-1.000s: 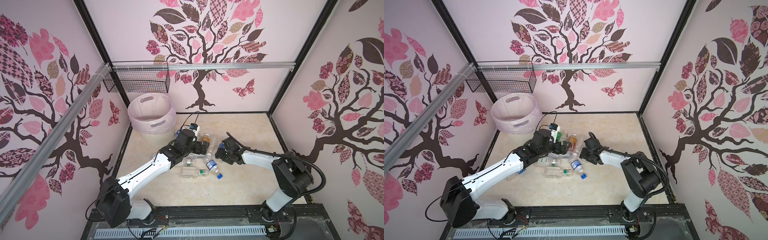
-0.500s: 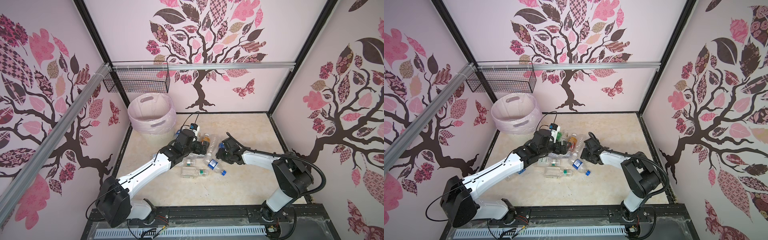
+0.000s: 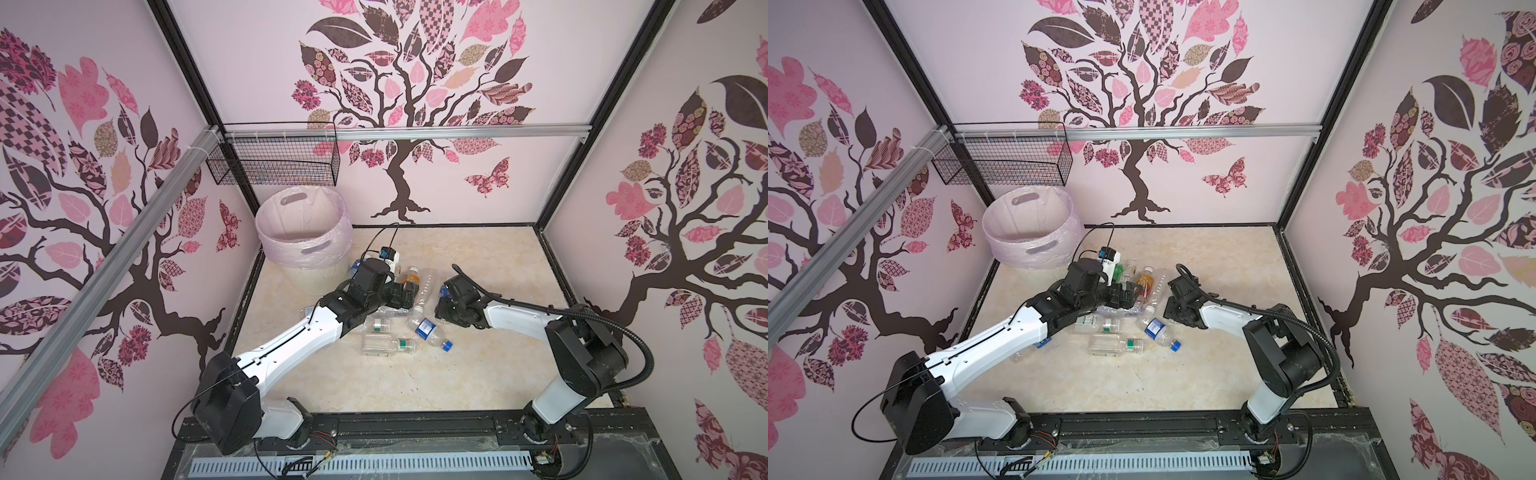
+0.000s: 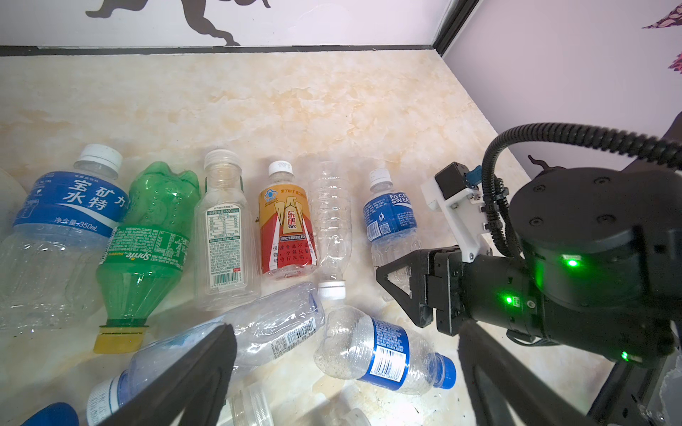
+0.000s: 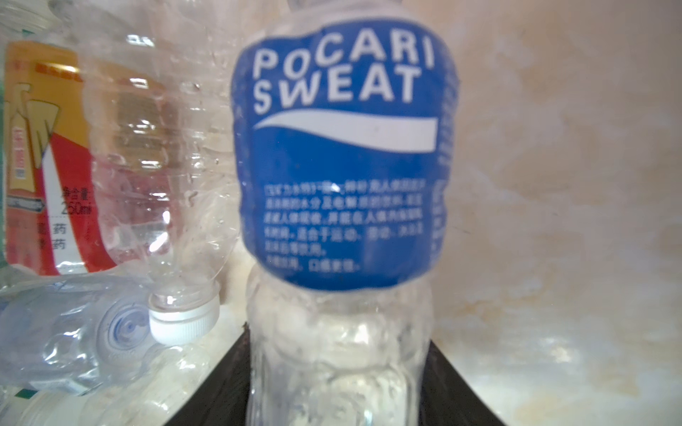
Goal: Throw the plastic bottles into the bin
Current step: 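Lift the Pocari Sweat bottle upright with the right gripper toward the left gripper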
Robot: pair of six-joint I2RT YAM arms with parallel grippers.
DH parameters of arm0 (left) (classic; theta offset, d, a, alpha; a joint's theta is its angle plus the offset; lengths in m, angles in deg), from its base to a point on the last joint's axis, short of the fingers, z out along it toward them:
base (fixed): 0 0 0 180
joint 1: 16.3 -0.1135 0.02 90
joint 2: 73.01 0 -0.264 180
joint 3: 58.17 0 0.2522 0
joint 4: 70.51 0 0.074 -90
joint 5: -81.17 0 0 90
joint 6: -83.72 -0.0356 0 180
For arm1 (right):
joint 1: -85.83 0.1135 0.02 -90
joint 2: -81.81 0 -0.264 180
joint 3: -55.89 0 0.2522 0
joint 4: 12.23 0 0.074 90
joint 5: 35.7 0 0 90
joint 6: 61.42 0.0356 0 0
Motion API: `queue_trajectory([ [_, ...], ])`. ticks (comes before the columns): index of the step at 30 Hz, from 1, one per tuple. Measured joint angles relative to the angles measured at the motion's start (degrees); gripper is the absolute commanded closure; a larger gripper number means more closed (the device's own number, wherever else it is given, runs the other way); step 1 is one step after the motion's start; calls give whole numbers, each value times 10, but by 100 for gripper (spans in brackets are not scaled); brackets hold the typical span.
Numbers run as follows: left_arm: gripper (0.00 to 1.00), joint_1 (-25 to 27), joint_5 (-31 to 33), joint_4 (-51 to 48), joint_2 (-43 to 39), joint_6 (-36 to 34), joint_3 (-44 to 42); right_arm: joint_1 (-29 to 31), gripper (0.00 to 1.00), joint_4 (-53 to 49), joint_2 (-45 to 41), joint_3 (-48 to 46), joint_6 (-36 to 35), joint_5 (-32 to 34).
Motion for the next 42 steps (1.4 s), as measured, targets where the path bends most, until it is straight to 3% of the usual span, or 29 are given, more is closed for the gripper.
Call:
queue_trajectory([
  [20,3,-1,21,-2,3,0,0,0,42,-64,-39,75,-76,38],
  [25,3,-26,18,-9,8,10,4,0,42,-64,-53,85,-108,38],
  [33,3,-73,-35,-53,51,63,87,2,42,-58,-99,105,-164,27],
  [42,3,-82,-134,-70,96,145,195,42,42,-26,-148,115,-222,26],
])
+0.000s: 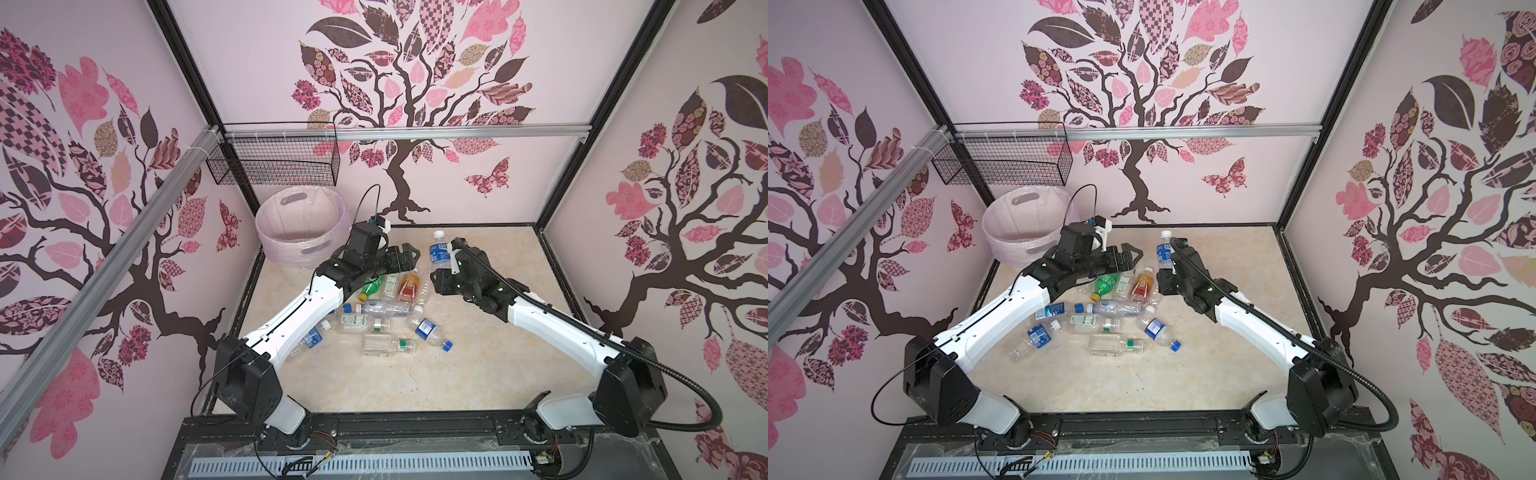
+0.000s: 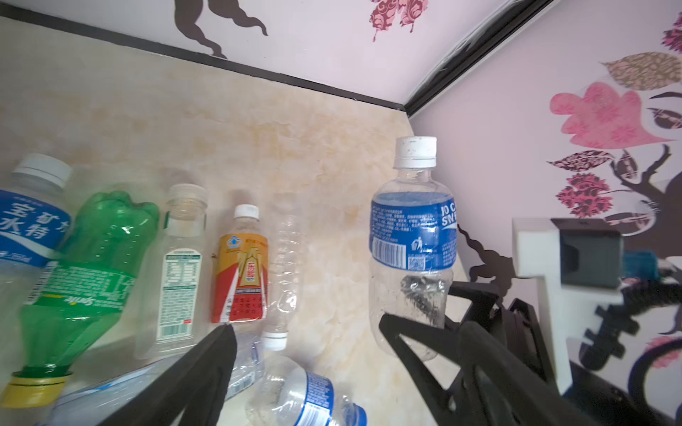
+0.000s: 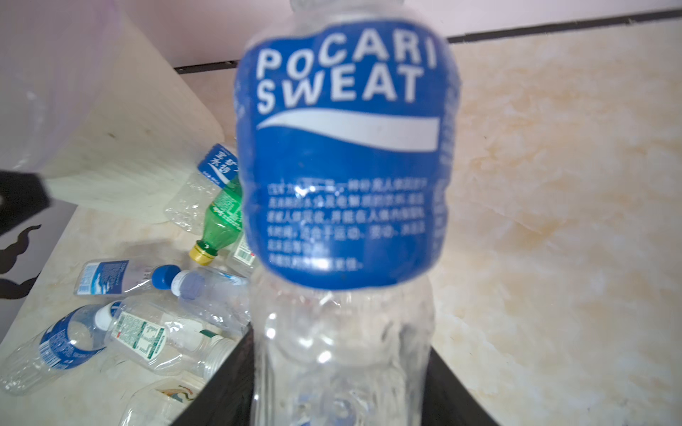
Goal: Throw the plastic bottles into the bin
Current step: 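Lift the Pocari Sweat bottle upright with the right gripper toward the left gripper, then grasp the bottle's white cap with the left gripper while the right holds it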
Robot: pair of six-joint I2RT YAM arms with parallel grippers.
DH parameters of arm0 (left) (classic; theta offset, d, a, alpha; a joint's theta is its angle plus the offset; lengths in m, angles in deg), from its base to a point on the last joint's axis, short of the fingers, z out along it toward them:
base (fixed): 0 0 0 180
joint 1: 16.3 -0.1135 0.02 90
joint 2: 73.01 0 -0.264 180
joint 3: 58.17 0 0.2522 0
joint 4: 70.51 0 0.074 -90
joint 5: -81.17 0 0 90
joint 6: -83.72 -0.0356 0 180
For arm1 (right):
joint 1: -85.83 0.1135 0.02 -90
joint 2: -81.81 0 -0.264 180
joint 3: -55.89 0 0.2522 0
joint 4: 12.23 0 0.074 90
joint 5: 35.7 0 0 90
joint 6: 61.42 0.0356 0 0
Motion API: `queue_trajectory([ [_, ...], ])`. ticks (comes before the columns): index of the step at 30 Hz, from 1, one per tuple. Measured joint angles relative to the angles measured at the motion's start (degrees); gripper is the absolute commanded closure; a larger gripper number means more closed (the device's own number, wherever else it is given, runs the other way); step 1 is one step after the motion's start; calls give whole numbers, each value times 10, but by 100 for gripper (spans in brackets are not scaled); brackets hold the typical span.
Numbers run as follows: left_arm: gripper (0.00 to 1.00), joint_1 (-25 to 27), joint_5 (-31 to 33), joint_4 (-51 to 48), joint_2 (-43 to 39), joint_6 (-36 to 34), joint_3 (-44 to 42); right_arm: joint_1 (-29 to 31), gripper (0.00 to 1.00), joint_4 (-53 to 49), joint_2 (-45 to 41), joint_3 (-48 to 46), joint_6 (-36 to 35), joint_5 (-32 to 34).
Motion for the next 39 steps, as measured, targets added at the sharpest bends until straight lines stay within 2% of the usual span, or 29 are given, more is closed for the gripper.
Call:
queue_trajectory([
  [12,9,-2,-67,2,18,40,20,17,43,18,-9,16,-19,-16],
  [34,19,-6,-108,56,45,62,27,41,43,27,-17,16,-17,-63],
  [39,25,-6,-115,65,47,66,27,45,44,33,-17,16,-17,-74],
])
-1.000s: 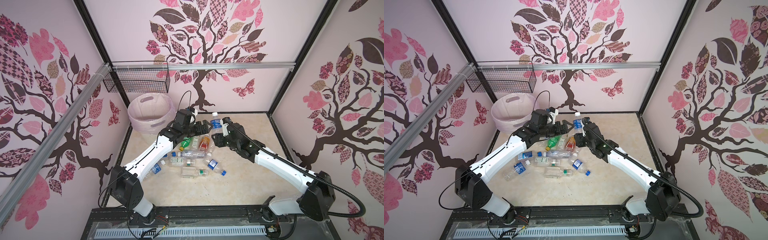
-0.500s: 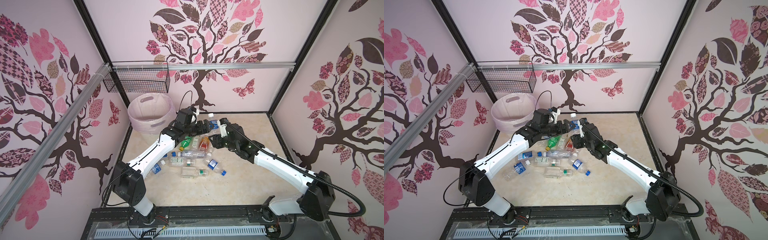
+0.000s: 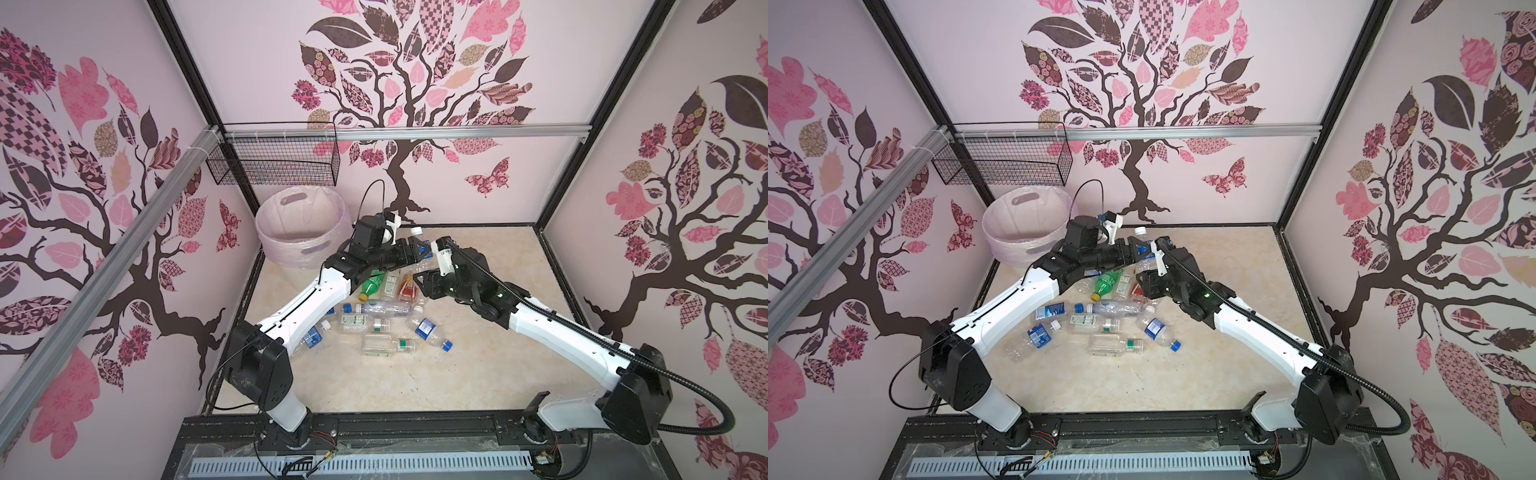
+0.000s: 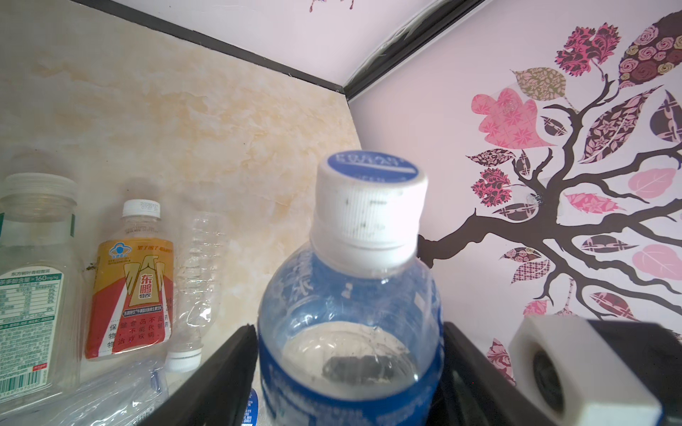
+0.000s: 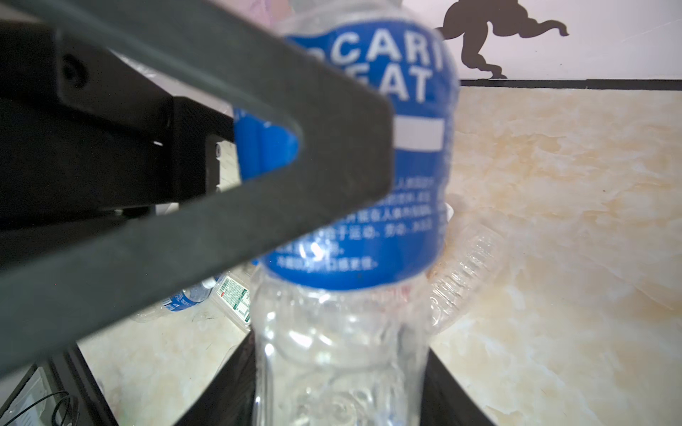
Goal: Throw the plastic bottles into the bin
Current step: 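Grasp the bottle's white cap with the left gripper while the right holds it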
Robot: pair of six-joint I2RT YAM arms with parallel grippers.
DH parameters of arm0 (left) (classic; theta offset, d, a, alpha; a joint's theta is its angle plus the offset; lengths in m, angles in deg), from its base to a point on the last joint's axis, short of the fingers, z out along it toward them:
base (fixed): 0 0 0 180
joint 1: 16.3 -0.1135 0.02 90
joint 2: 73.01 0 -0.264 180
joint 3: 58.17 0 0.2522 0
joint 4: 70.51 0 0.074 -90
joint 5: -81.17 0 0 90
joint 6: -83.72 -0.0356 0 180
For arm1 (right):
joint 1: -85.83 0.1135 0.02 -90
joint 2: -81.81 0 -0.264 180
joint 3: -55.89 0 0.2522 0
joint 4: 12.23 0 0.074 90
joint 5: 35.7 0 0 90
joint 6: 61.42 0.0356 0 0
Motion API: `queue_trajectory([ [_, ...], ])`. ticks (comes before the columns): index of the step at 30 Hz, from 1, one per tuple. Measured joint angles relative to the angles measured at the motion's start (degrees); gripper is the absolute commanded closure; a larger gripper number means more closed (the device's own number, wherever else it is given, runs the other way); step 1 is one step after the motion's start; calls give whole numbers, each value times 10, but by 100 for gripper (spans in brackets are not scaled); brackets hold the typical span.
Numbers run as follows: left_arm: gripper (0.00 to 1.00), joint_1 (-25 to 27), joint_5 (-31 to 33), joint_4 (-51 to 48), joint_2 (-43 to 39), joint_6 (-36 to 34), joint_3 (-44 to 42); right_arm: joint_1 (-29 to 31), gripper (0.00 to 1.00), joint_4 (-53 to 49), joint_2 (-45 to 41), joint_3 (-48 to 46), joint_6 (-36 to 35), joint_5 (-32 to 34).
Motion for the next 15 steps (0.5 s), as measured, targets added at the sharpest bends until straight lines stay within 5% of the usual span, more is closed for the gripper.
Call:
queue_trajectory([
  [15,44,-3,-2,0,0,-2,-1,2,38,2,0,0,3,-5],
])
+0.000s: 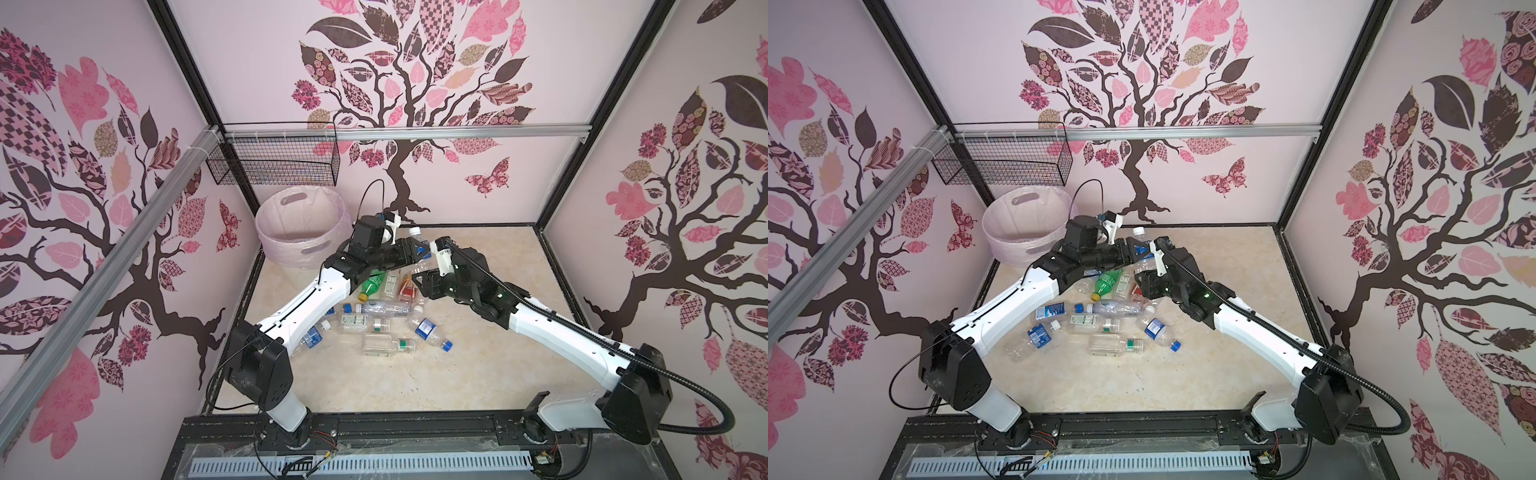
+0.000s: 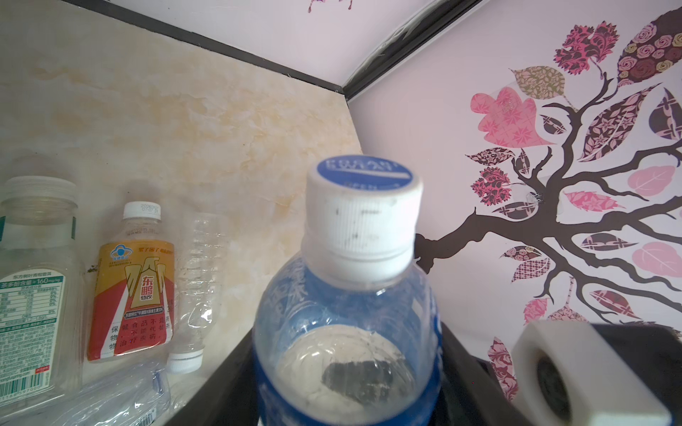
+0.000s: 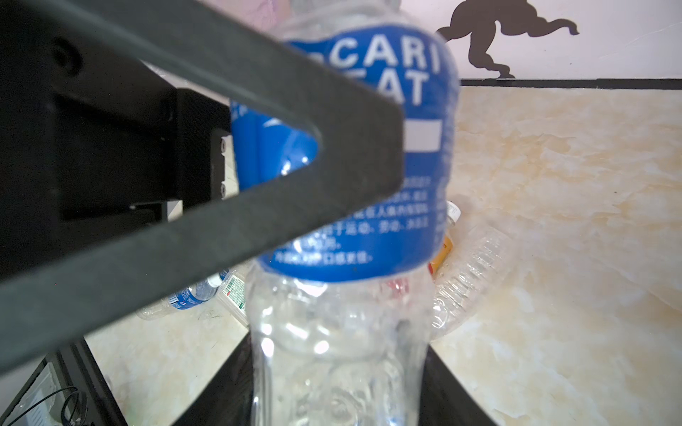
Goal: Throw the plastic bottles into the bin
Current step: 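Grasp the bottle's white cap with the left gripper while the right holds it, then carry the Pocari Sweat bottle over the bin with the left gripper while the right releases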
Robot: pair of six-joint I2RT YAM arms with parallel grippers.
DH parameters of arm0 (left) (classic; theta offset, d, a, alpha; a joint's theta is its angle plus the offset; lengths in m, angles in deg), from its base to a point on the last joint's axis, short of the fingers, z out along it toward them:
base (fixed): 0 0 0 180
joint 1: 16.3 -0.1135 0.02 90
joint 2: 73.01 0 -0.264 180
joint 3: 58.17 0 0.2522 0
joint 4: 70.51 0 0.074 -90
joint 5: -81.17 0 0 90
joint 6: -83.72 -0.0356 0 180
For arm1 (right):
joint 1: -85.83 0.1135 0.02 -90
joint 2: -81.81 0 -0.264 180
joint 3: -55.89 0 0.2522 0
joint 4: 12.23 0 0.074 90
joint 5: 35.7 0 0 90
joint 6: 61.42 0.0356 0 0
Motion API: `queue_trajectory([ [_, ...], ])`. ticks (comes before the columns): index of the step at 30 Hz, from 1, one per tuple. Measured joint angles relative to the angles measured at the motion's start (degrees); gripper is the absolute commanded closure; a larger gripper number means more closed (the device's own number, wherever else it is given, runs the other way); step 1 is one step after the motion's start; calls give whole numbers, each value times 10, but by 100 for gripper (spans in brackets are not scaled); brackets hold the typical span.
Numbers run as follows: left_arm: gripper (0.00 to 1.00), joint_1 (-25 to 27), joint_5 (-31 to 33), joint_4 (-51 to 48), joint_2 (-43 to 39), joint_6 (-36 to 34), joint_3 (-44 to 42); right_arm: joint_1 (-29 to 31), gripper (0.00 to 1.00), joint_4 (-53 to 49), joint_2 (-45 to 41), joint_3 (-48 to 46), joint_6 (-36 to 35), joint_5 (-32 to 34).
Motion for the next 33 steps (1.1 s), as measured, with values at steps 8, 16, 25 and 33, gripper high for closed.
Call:
queue_trajectory([
  [8,46,-3,10,9,-10,0,-15,2,27,0,0,0,3,3],
  [16,48,-28,64,-12,-23,-23,-22,4,13,2,0,0,-3,9],
  [25,48,-31,131,-56,-68,-78,-22,4,0,4,-9,0,-8,17],
  [33,48,-35,210,-110,-94,-149,-1,5,0,-8,-9,43,-19,6],
])
